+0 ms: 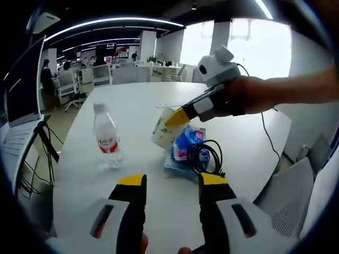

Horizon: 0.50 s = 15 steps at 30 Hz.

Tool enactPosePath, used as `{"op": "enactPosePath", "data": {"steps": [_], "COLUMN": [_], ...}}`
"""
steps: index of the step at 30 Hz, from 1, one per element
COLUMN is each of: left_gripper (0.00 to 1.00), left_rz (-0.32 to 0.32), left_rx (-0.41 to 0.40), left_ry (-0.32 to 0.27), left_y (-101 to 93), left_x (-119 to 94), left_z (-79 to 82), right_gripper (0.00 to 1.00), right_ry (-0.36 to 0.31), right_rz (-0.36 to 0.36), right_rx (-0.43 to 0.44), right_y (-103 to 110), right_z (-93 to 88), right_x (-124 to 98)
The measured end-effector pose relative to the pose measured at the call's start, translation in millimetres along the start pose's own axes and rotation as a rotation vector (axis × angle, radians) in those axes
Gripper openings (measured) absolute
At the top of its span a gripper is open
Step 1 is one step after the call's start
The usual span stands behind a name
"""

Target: Arrange the tabletop items into an orderly group along one side of the table until the central work area is clear of visible clutter.

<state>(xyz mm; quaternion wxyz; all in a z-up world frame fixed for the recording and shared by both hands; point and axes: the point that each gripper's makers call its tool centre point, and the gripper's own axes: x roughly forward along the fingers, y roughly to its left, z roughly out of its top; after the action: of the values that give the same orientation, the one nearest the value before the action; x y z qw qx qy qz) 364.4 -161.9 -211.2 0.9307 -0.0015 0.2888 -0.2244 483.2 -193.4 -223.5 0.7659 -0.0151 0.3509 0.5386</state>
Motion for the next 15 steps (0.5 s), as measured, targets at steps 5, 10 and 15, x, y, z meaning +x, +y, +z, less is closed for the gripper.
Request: {"op": "enactPosePath", "data": {"steps": [5, 10, 15], "left_gripper": [0.38, 0.38, 0.38], "left_rz": [0.002, 0.007, 0.016], "left_rx": [-0.008, -0.016, -0.024], "left_ry": [-0.002, -0.008, -0.010], "left_y": [1.5, 3.9, 7.4], "left_x": [0, -3, -6], "left_z": [-0.4, -0.2, -2.1], "right_gripper": [0.00, 0.00, 0.00], "right_ry": [0.051, 0.097, 0.150], "right_rz": [0.009, 0.004, -0.020], "right_rx": [-0.007, -0.049, -0.102], "right_y": [-6, -14, -23], "right_z": [-6.5, -10.4, -17.4], "right_x": [16, 24, 31]}}
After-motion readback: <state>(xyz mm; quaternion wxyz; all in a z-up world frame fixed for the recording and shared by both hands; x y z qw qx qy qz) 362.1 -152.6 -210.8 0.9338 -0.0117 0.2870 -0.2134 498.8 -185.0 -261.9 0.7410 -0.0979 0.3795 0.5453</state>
